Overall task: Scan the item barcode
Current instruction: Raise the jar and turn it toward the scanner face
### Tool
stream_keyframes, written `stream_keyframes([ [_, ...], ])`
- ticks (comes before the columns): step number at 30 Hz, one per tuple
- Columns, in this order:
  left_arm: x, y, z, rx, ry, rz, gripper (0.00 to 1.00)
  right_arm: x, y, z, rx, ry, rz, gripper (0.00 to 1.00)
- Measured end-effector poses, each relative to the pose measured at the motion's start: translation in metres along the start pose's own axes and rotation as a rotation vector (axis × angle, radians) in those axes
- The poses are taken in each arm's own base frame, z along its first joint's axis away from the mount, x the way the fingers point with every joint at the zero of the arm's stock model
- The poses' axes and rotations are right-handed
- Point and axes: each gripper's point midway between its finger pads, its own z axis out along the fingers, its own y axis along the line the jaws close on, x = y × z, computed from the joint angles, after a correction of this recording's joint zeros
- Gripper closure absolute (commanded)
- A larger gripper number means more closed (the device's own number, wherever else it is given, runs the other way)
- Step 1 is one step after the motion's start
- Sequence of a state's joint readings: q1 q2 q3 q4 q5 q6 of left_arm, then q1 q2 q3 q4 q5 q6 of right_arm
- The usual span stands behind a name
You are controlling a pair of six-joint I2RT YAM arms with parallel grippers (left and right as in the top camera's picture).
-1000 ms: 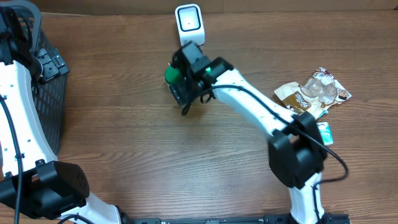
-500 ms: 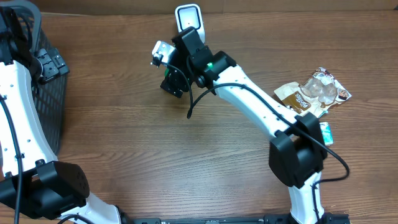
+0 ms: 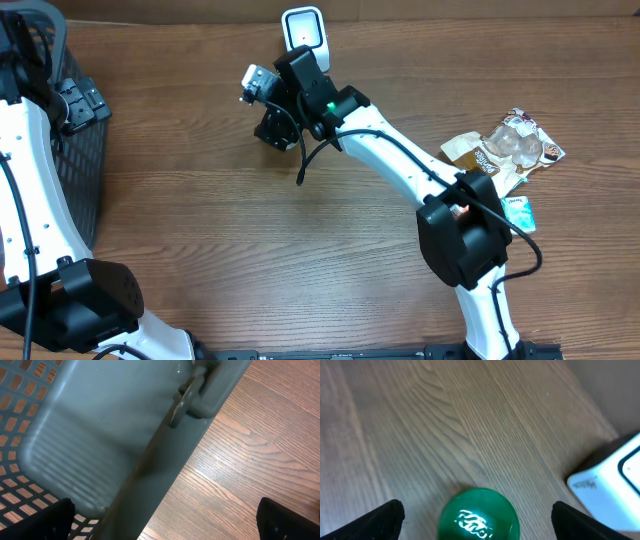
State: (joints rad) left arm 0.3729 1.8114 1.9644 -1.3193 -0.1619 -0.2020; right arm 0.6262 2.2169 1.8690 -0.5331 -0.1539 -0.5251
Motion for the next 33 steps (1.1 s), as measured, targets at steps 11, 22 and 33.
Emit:
stream_keyframes([
  [11,0.0,0.0,0.0,0.0,0.0,0.0,0.0,0.02,-0.008,0.022,-0.04,0.001,0.113,0.16],
  [22,0.0,0.0,0.0,0.0,0.0,0.0,0.0,0.019,0.001,0.026,-0.09,-0.012,0.159,0.2],
  [33,0.0,0.0,0.0,0.0,0.0,0.0,0.01,0.022,0.002,0.025,-0.095,0.001,0.223,0.24],
])
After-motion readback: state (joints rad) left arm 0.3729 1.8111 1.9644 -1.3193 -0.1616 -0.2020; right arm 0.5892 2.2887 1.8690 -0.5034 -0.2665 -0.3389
